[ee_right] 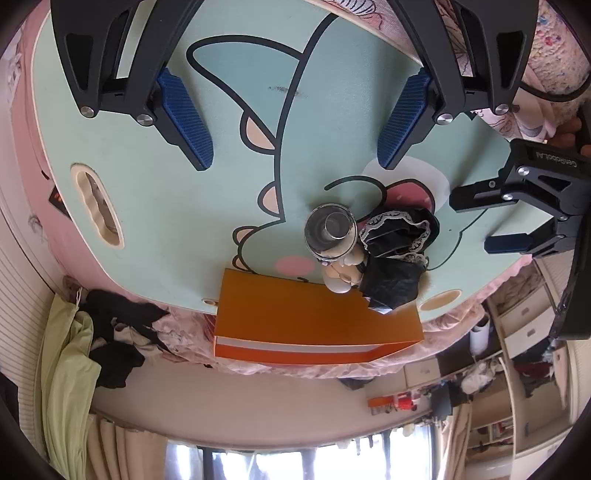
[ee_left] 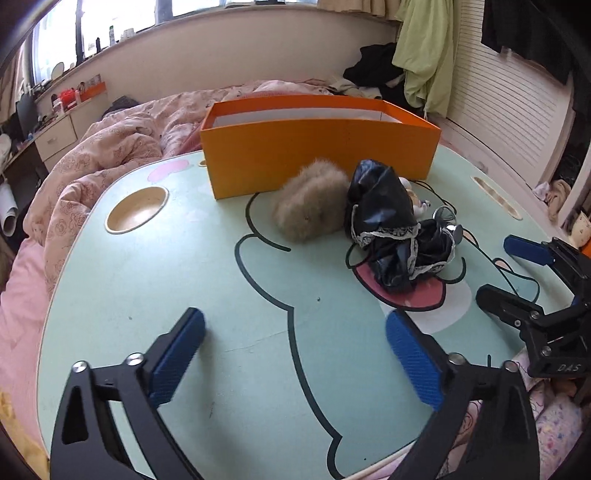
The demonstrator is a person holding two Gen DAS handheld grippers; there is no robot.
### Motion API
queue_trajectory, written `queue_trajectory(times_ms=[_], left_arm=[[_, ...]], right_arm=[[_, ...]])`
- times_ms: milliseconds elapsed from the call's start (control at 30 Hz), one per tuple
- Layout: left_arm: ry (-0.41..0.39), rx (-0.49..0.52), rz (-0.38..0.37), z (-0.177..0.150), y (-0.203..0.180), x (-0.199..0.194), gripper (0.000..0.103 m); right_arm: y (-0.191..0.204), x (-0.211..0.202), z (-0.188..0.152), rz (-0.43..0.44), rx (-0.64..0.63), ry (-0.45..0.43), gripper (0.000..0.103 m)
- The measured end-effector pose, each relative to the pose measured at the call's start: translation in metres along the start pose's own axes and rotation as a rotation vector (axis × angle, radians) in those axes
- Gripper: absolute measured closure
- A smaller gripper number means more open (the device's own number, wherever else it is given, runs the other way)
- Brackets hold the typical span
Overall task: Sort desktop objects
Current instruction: 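Grasp the silver cup-shaped item with the right gripper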
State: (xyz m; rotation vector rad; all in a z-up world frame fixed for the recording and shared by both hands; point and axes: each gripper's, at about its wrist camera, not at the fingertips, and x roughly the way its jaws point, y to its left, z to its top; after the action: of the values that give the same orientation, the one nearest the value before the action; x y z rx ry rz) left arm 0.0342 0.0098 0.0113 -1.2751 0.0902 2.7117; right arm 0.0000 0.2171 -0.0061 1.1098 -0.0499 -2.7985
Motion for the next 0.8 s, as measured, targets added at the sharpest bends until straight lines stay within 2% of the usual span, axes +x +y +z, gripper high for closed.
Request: queue_trajectory(times_ms=[133, 533, 633, 800], left_arm=[[-0.002, 0.000, -0.001, -0.001, -0.001, 0.000, 0.000], [-0.003, -0.002, -0.002, -0.002, -0.001, -0.001, 0.000], [-0.003, -0.002, -0.002, -0.002, -0.001, -0.001, 0.000], [-0.003, -0.002, -0.002, -0.001, -0.001, -0.001, 0.000]], right_arm=[[0.001, -0.001, -0.001, 0.011, -0.008, -0.005, 0.002], [0.001, -0.003, 0.001, -0.012, 0.010, -0.012, 0.002], [0.001, -0.005, 0.002, -0.017, 0.019, -0.019, 0.011], [0.004, -0.012, 0.021, -0.009, 0.022, -0.073, 0.018]])
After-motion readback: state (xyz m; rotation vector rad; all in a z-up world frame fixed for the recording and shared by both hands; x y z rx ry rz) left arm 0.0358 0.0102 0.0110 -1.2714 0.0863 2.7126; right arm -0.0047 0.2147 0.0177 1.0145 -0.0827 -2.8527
